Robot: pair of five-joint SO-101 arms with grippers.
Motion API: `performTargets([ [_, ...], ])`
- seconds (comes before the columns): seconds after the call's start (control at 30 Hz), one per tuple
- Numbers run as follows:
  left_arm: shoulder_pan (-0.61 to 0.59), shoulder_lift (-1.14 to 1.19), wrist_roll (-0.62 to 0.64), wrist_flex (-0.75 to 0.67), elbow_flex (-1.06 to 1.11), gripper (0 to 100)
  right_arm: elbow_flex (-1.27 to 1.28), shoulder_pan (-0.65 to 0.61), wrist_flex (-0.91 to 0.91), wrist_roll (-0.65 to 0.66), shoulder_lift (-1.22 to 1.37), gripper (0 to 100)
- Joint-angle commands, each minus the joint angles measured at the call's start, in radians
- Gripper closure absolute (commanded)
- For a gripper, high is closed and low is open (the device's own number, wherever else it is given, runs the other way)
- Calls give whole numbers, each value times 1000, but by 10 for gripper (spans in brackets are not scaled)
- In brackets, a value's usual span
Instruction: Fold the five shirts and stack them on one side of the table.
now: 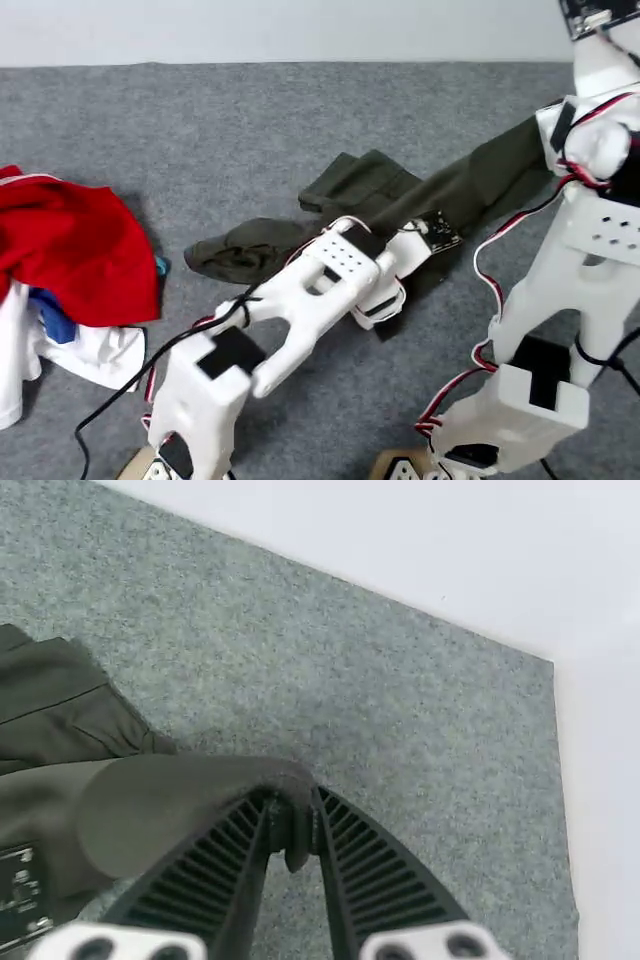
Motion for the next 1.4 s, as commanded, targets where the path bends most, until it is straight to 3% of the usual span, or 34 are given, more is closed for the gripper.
performTargets([
  [0.0, -32, 63, 57, 57, -133, 755, -5, -2, 31, 8, -2, 988],
  [0.27, -103, 276, 28, 239, -429, 997, -5, -1, 31, 9, -1, 988],
  [0.4, -120, 275, 5, 379, -533, 996, -5, 16, 31, 9, -1, 988],
  [0.57, -196, 114, 2, 529, -670, 996, -5, 74, 27, 9, -1, 988],
  [0.83, -382, -341, 6, 529, -688, 996, -21, 154, 28, 5, -41, 988],
  [1.07, -514, -548, 6, 517, -690, 995, -86, 177, 25, 3, -140, 988],
  [1.37, -569, -784, 3, 400, -690, 995, -172, 176, 24, 8, -269, 988],
])
